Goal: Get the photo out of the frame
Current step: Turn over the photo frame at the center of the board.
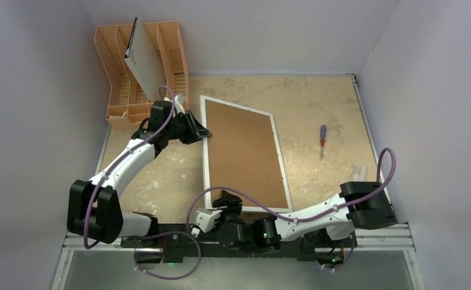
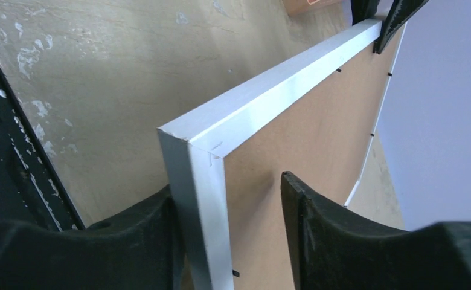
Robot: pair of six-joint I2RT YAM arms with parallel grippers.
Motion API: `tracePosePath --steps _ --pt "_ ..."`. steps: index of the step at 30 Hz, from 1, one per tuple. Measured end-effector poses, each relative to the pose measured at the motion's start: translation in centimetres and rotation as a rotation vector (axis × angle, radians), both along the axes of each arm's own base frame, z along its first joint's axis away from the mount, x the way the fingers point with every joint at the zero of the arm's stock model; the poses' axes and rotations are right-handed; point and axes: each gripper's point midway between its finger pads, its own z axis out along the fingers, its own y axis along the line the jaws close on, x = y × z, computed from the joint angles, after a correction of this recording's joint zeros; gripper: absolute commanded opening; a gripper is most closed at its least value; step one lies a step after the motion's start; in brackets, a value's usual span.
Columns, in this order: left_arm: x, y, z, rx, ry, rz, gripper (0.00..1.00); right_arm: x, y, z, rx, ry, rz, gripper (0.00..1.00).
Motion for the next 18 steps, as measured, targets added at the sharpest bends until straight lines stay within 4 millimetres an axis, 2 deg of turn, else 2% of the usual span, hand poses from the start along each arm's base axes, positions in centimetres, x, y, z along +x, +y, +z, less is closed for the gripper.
tracePosePath --steps 6,9,14,18 --pt "0.2 0.1 0.5 -0.001 -0.021 0.009 0.00 0.0 0.1 0.4 -0.017 -0.052 -0.022 0.33" --pt "0.7 0.1 0.9 -0.008 -0.044 0.023 0.05 0.3 -0.5 1.1 -0.019 -0.088 -0.059 0.26" --pt "1.3 0.0 1.6 -0.028 -0.059 0.045 0.19 0.9 -1.5 2.6 0.001 -0.123 -0.110 0.15" --pt "1.4 -0.1 2.2 -0.039 -0.072 0.045 0.30 0.9 -1.6 3.1 0.019 -0.120 -0.119 0.06"
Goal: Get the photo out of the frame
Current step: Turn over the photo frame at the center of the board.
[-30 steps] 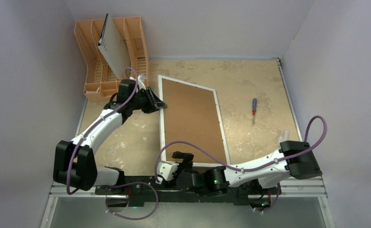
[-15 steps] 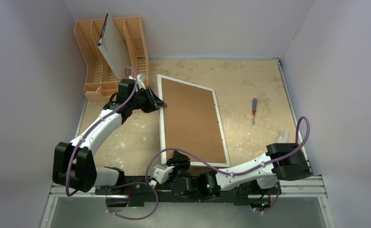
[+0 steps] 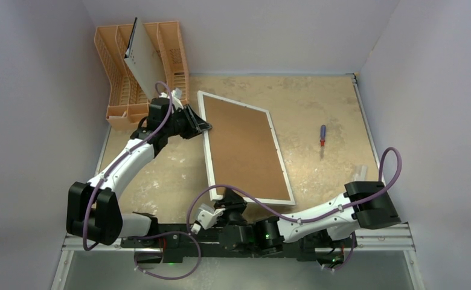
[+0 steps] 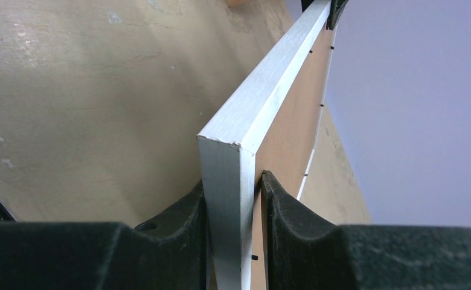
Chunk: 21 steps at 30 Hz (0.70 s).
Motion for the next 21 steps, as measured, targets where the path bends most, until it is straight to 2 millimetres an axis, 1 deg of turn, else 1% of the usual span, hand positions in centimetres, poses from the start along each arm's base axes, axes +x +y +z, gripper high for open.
tracePosePath --steps 3,6,9,13,16,18,19,20,21 --pt "0.1 0.1 0.0 0.014 -0.016 -0.010 0.39 0.0 -0.1 0.0 0.008 0.000 -0.009 0.02" --pt "0.0 0.2 -0.1 0.036 -0.032 -0.026 0.49 0.2 -0.4 0.2 0.017 0.002 -0.024 0.00" --pt "0.0 0.2 0.1 0.047 -0.047 -0.035 0.57 0.3 -0.6 0.5 0.038 0.011 -0.030 0.00" --pt "-0.1 0.3 1.0 0.047 -0.076 -0.038 0.60 0.3 -0.7 0.9 0.056 0.020 -0.035 0.00" --pt "-0.1 0.4 2.5 0.045 -0.113 -0.035 0.63 0.3 -0.9 1.0 0.063 0.025 -0.038 0.00" --pt "-0.3 0.6 4.0 0.047 -0.147 -0.027 0.76 0.4 -1.1 1.1 0.073 0.030 -0.042 0.00" --pt "-0.3 0.8 5.0 0.049 -0.170 -0.016 0.77 0.4 -1.2 1.3 0.078 0.032 -0.044 0.00" --pt "-0.5 1.1 6.1 0.050 -0.197 -0.005 0.80 0.4 -1.3 1.5 0.086 0.036 -0.045 0.00" --pt "-0.6 1.4 7.1 0.053 -0.224 0.011 0.82 0.4 -1.4 1.6 0.093 0.040 -0.046 0.00"
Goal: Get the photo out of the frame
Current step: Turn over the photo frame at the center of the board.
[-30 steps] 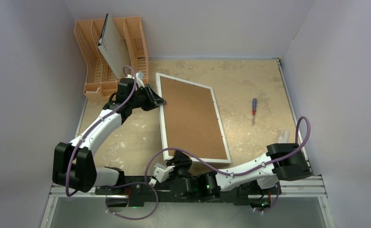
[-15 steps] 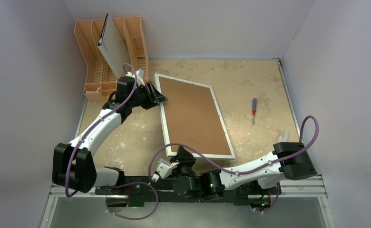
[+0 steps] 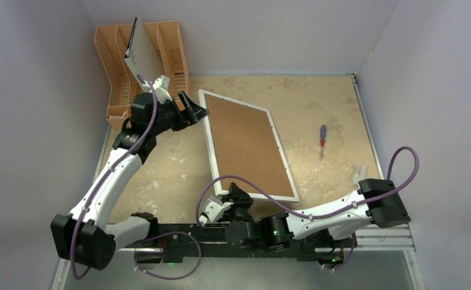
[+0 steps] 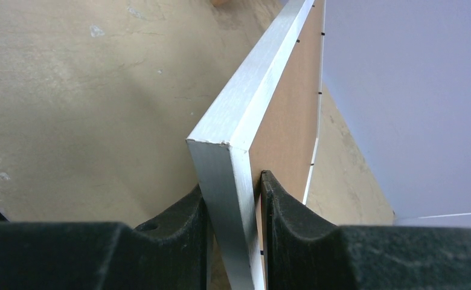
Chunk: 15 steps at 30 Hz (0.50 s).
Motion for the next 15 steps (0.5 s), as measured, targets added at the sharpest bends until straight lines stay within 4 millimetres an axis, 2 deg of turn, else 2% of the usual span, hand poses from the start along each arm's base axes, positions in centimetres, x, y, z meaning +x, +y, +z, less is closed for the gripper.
tracePosePath --steps 5,7,10,15 --pt "-1.1 2.3 4.9 0.024 -0.119 0.109 0.83 0.2 -0.5 1.1 0.053 0.015 -0.012 0.00" --pt "-1.5 3.5 5.9 0.038 -0.147 0.163 0.84 0.2 -0.7 1.5 0.075 0.022 -0.019 0.00" --pt "-2.2 5.2 6.0 0.065 -0.152 0.247 0.84 0.3 -1.0 1.8 0.097 0.034 -0.028 0.00" --pt "-4.3 8.4 3.8 0.089 -0.131 0.404 0.85 0.4 -1.7 3.6 0.181 0.065 -0.040 0.00"
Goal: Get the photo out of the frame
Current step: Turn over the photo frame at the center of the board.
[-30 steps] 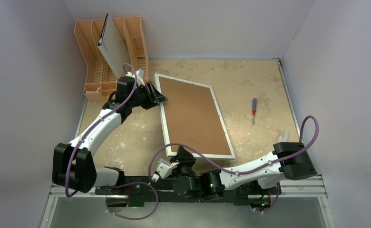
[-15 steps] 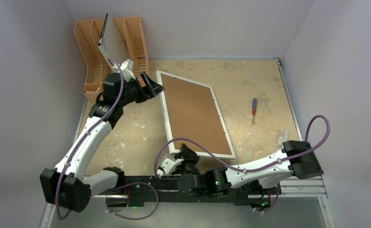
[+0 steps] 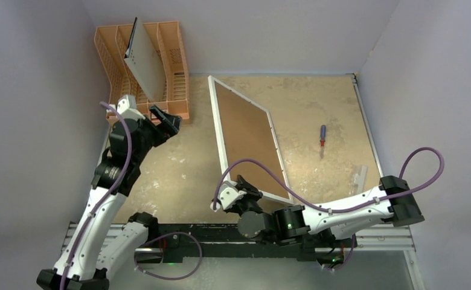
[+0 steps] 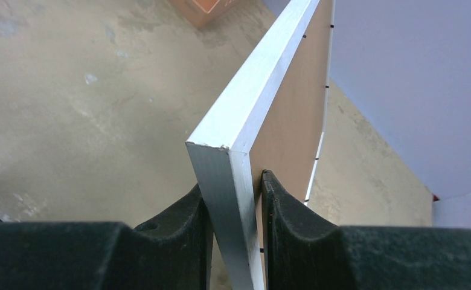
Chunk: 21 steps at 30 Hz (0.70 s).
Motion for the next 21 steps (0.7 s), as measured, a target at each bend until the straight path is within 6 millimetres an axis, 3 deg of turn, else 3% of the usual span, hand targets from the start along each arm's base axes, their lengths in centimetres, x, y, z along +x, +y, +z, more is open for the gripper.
tracePosePath --steps 6,14,17,21 --pt "-1.6 1.4 -3.5 -0.017 0.047 0.074 0.85 0.0 -0.6 2.8 0.153 0.045 0.002 0.00" --pt "-0.8 0.1 -8.8 -0.017 0.175 0.028 0.85 -0.2 -1.2 6.7 0.456 0.137 0.024 0.00" --pt "-0.8 -0.7 -10.6 -0.027 0.218 -0.004 0.85 0.3 -2.1 7.2 0.607 0.203 0.004 0.00" --pt "-0.7 -1.6 -12.2 -0.040 0.249 -0.050 0.85 2.5 -3.2 6.6 0.777 0.311 -0.080 0.00"
